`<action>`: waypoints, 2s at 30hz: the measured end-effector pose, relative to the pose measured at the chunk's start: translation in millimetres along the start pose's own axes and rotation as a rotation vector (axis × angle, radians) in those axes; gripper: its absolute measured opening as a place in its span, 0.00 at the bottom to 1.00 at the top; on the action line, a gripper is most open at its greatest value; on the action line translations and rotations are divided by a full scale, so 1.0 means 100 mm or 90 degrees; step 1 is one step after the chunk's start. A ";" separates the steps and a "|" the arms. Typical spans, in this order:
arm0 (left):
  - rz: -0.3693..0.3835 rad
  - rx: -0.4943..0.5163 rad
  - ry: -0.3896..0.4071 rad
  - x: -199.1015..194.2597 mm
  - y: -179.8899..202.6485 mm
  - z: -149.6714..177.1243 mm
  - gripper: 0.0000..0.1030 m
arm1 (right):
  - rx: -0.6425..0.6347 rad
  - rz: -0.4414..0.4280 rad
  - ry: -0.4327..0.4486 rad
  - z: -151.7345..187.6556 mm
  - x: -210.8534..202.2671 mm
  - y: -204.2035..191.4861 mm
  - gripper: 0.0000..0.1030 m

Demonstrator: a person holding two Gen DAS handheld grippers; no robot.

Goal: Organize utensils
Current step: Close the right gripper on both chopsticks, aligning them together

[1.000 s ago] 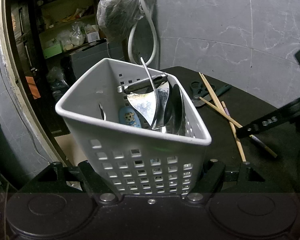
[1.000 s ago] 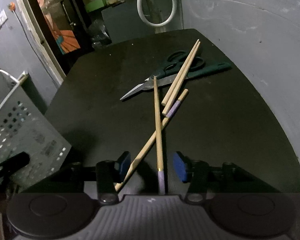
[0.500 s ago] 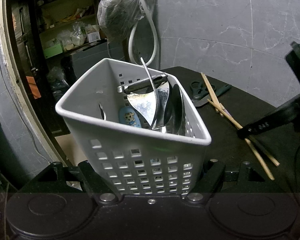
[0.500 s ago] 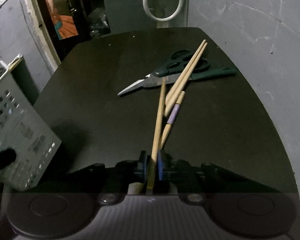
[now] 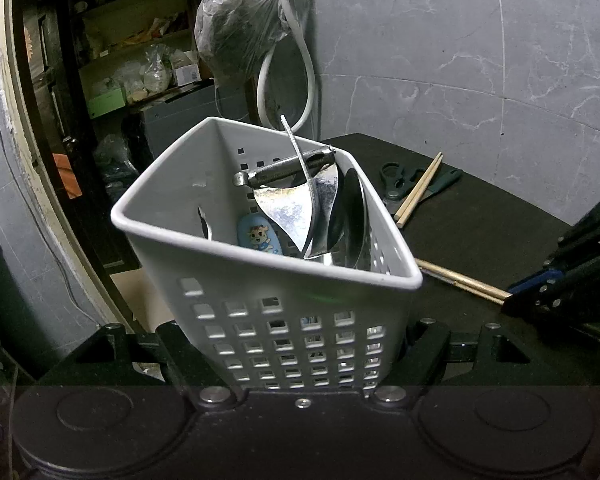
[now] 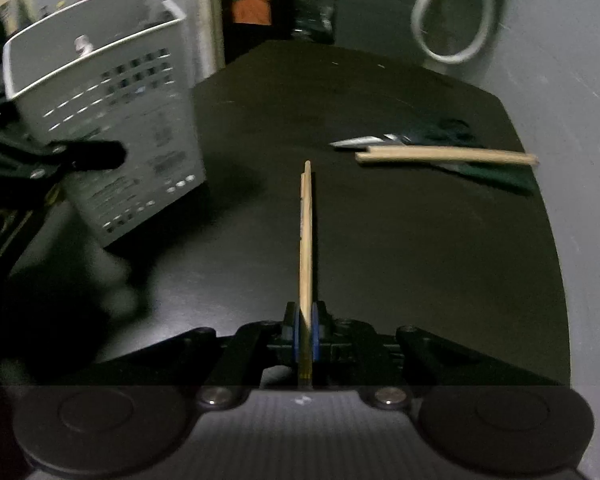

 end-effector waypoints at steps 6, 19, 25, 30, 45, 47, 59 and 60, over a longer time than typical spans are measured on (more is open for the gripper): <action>-0.002 -0.001 0.001 -0.02 0.00 0.00 0.77 | -0.076 -0.022 0.001 -0.06 0.08 -0.12 0.08; -0.002 -0.001 0.001 -0.02 0.00 0.00 0.77 | 0.033 -0.030 0.021 0.01 0.00 0.06 0.40; -0.002 -0.001 0.001 -0.02 0.00 0.00 0.77 | 0.055 -0.039 0.021 0.04 -0.03 0.06 0.38; -0.002 -0.001 0.002 -0.02 0.00 0.00 0.77 | 0.071 -0.055 0.014 0.05 0.00 0.03 0.46; -0.002 -0.001 0.002 -0.02 0.00 0.00 0.77 | -0.001 -0.044 -0.011 -0.07 0.13 -0.13 0.13; -0.002 -0.001 0.002 -0.02 0.00 0.00 0.77 | -0.009 -0.048 -0.012 -0.07 0.13 -0.14 0.13; -0.002 -0.001 0.002 -0.02 0.00 0.00 0.77 | -0.035 -0.061 -0.035 -0.20 0.15 -0.13 0.20; -0.002 -0.001 0.002 -0.02 0.00 0.00 0.77 | -0.040 -0.061 -0.039 -0.21 0.16 -0.13 0.20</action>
Point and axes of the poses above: each gripper's, at about its wrist camera, not at the fingertips, and x roughly the way its jaws point, y to its right, z to its underside, the point moved 8 cm from there along x, roughly the way its jaws point, and after that the axes turned 6 degrees about -x, right-handed, at the moved point
